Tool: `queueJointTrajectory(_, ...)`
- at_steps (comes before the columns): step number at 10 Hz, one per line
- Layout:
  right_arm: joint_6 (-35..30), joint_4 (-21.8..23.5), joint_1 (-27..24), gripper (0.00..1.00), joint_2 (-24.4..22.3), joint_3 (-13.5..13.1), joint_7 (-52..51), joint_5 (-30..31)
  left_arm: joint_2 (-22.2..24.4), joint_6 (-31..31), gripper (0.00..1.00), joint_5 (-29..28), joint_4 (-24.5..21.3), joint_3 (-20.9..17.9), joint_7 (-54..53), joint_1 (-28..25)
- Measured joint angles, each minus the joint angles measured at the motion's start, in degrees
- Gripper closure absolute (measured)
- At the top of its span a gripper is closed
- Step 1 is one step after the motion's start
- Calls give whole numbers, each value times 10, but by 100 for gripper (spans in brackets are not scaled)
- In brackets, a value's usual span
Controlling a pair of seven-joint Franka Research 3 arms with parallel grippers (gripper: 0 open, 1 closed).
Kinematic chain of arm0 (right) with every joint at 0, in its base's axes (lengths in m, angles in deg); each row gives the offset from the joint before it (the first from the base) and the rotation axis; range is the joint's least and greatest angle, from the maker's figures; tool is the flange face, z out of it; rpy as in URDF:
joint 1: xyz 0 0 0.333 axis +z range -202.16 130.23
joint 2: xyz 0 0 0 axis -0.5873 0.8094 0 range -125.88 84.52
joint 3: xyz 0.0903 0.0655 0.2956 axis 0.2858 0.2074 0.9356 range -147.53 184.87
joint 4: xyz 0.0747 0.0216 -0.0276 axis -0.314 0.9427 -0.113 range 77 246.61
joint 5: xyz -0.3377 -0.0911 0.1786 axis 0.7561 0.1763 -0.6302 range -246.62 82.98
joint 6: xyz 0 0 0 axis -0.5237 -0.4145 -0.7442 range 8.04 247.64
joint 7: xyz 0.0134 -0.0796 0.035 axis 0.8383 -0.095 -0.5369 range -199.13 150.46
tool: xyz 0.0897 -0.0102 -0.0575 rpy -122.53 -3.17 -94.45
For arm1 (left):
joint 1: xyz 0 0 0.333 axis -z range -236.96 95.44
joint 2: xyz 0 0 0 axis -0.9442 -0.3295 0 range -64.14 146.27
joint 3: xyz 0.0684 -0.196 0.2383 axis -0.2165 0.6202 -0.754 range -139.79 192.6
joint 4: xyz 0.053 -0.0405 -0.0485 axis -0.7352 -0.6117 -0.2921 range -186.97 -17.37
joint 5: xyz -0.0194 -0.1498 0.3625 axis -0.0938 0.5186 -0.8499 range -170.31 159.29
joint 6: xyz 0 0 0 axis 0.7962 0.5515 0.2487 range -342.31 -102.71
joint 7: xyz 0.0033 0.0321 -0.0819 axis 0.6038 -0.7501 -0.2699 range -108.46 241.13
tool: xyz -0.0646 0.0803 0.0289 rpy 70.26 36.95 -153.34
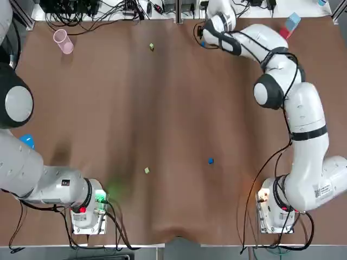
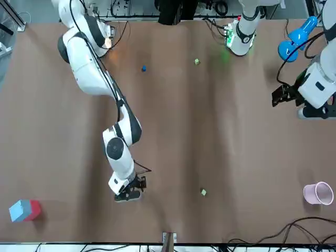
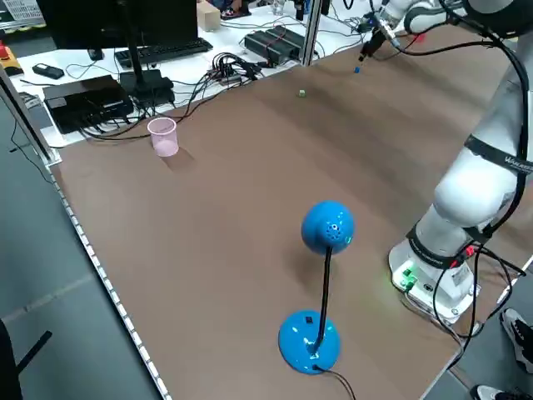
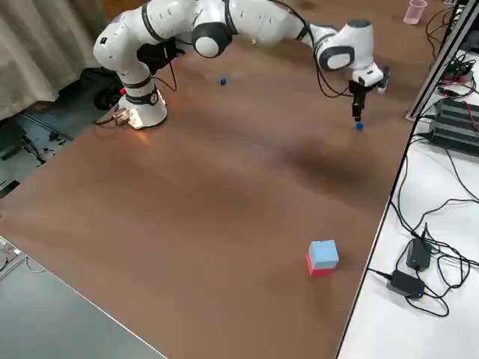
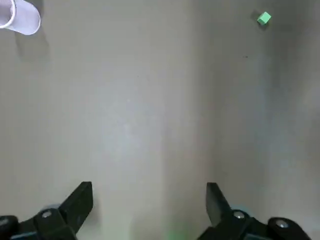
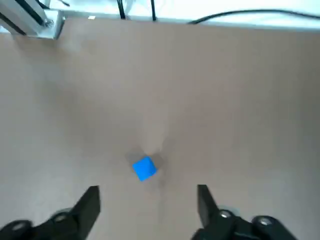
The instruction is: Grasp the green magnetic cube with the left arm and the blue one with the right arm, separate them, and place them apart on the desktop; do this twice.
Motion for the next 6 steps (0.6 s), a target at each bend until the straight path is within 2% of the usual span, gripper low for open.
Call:
queueJointTrajectory(1,-26,23,-6,0,-42,0,0,-1,-4,0,0,0,0,1,0,2)
queueJointTrajectory(4,-81,153,-58,0,-211,20,-2,-4,-7,-1,0,6,1,3,-7,-6)
queueJointTrajectory(6,-158,236,-95,0,-343,28,-8,-17,-5,-7,0,21,3,2,-23,-27)
